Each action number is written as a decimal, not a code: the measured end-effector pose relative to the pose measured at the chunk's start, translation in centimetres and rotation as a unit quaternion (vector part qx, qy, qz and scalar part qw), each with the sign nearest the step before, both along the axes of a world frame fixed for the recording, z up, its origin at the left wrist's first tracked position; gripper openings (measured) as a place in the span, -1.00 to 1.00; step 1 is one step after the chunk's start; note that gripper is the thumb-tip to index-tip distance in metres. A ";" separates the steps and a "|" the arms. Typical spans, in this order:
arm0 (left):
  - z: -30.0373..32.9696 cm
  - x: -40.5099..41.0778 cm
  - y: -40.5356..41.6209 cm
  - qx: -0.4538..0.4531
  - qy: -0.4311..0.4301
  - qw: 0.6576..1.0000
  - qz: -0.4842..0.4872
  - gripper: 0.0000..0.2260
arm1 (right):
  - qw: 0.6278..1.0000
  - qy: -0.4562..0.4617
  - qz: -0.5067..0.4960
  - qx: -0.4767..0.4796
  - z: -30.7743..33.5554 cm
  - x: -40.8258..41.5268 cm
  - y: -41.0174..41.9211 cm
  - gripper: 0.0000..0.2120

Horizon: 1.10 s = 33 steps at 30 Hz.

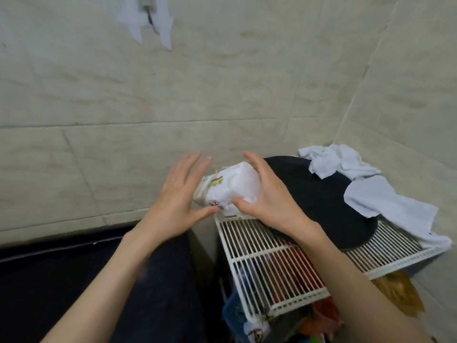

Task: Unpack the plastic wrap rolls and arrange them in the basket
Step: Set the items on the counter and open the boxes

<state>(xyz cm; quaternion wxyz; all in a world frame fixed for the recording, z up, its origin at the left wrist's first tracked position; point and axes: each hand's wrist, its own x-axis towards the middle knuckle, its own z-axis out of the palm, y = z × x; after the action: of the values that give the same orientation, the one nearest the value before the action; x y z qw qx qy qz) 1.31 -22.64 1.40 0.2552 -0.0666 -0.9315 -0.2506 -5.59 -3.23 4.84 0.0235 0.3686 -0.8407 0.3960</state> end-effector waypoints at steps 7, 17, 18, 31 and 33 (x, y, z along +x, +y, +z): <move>0.1 14.0 -7.5 0.132 -0.102 0.984 0.062 -0.28 | 0.976 -0.007 0.205 0.077 0.3 10.0 -11.9 -0.16; -4.1 44.4 -23.4 0.541 0.081 0.780 0.303 -0.37 | 0.916 -0.225 0.330 0.040 -6.9 33.6 -32.5 -0.01; -4.1 47.2 -24.7 0.568 0.104 0.759 0.301 -0.37 | 0.900 -0.262 0.347 0.039 -7.6 36.4 -34.6 -0.01; -8.8 77.6 -31.8 0.600 0.165 0.594 0.509 -0.11 | 0.771 -0.433 0.467 0.017 -9.8 62.0 -53.8 -0.37; -8.7 80.8 -33.5 0.521 0.126 0.607 0.586 -0.14 | 0.770 -0.388 0.503 0.046 -9.8 64.9 -56.1 -0.40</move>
<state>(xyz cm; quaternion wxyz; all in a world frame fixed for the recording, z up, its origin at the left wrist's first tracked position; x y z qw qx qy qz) 82.12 -56.11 -7.35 0.4538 0.6072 -0.4422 -0.4794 59.32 -59.34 -4.92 -0.5248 0.5544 -0.4895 0.4214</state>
